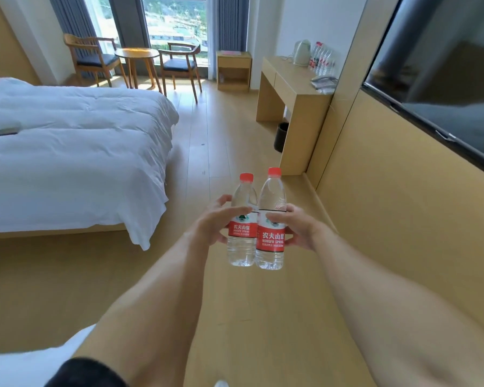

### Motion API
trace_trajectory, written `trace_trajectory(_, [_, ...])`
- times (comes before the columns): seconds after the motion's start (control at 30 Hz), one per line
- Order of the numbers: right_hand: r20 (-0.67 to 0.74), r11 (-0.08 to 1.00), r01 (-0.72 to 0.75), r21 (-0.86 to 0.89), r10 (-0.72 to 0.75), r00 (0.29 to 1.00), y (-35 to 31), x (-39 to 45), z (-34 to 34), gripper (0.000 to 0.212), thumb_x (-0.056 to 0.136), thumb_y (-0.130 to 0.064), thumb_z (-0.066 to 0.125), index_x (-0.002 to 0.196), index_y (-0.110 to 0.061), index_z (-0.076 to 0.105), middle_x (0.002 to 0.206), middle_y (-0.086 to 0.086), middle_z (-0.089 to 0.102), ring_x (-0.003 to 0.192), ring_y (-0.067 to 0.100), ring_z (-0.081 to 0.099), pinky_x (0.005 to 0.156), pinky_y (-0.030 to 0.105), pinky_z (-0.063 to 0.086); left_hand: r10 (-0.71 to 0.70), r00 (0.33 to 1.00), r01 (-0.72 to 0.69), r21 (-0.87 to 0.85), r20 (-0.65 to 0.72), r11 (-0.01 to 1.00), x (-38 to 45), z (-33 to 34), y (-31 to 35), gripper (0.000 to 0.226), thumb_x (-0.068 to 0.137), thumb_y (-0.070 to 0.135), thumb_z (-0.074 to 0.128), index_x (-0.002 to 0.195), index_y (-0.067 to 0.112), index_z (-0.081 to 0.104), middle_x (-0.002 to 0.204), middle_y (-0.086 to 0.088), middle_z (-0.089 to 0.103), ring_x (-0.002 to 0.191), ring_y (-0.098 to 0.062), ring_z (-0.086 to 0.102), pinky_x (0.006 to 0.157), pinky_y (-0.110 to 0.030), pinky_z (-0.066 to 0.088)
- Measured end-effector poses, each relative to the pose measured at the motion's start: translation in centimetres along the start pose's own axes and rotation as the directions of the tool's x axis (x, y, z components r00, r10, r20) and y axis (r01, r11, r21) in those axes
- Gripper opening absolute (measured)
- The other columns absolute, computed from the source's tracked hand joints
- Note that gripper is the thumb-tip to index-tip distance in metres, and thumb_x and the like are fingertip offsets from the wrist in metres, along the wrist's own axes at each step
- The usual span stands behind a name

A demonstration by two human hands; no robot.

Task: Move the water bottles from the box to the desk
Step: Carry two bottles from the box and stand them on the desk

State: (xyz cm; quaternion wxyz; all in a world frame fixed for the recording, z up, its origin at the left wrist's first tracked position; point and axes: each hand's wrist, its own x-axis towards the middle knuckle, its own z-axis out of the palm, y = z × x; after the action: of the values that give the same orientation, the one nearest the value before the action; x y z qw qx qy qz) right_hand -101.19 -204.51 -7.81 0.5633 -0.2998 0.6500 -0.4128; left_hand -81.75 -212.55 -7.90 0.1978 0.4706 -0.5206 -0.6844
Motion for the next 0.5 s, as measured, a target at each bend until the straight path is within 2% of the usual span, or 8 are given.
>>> trace_trajectory(0.27, [0.020,1.000,-0.019,-0.012,0.019,1.000,-5.4,9.8,0.3,0.043,0.089,-0.015,0.073,0.127,-0.013,0.054,0.115,0.014,0.070,0.096,0.029,0.069,0.087,0.053,0.056,-0.020,1.000,0.020,-0.003,0.010,1.000,9.6,-4.1,4.0,0.049,0.085,0.026,0.080,0.123,0.030,0.051,0.106,-0.013,0.074,0.097,-0.029,0.073,0.079,-0.054,0.059])
trace_trajectory(0.5, [0.073,1.000,-0.010,-0.023,0.012,0.997,-9.1,21.1,0.0,0.043,0.088,-0.018,0.075,0.127,-0.014,0.056,0.117,0.014,0.070,0.107,0.034,0.068,0.095,0.060,0.052,0.008,0.999,-0.007,0.016,-0.046,1.000,18.5,-7.6,7.2,0.052,0.086,0.029,0.078,0.129,0.029,0.050,0.107,-0.012,0.073,0.098,-0.028,0.073,0.080,-0.054,0.059])
